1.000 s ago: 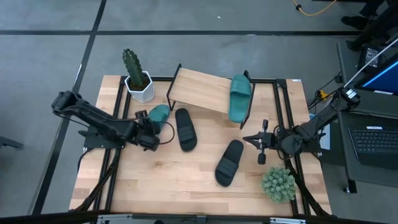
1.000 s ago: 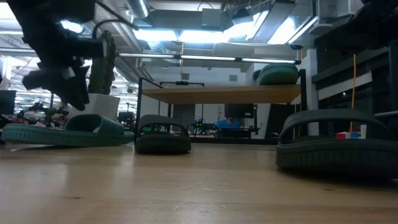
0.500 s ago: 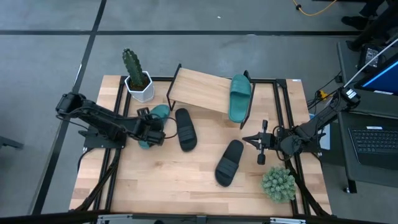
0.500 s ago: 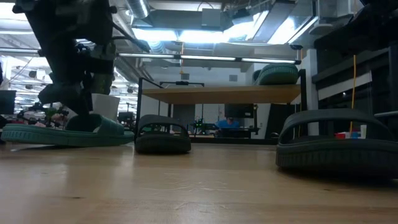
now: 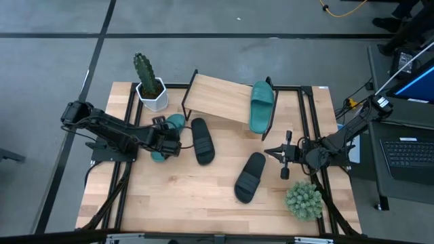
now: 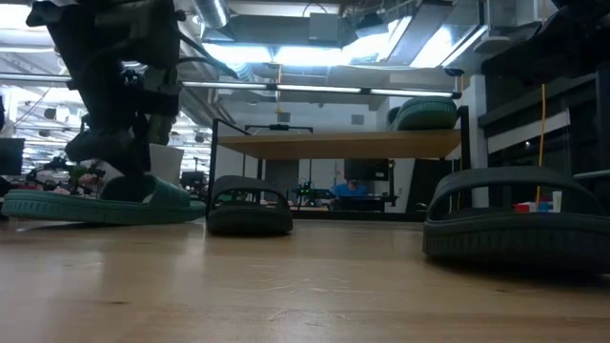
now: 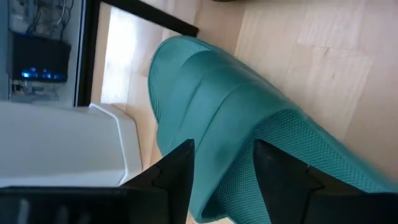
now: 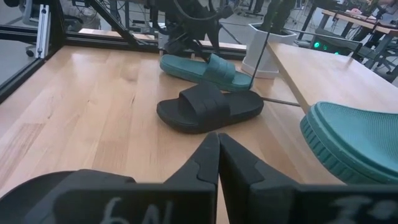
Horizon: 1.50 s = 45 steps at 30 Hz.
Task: Pick and place slides into the shelf
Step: Put the green slide on the shelf
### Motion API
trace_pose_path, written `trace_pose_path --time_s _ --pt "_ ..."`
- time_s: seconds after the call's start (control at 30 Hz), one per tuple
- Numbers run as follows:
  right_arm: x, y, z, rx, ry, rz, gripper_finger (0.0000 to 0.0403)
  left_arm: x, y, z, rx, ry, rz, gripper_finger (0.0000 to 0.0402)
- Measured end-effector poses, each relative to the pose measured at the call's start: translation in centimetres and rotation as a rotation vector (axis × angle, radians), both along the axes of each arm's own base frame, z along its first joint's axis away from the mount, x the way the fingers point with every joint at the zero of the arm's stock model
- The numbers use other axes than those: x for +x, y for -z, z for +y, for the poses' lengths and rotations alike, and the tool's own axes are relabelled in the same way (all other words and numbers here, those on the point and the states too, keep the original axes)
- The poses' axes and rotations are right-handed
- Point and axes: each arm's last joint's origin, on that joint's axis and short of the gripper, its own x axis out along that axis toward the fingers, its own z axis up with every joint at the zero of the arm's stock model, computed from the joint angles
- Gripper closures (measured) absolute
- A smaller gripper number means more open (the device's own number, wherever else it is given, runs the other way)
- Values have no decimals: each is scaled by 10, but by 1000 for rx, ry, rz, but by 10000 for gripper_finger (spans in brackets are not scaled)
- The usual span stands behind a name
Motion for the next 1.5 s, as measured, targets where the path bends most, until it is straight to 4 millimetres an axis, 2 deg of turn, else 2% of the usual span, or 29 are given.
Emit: trace_pose_path --time_s 0.63,0.97,1.2,1.5 --pt "0 0 0 0 0 0 392 1 1 0 20 24 3 392" --pt "0 0 0 0 0 0 392 0 2 -1 -21 3 -4 398" --pt "0 0 0 0 0 0 392 -7 -3 -12 -48 5 -30 400" --pt "0 0 0 0 0 -1 392 -16 -40 -27 -69 -7 -109 401"
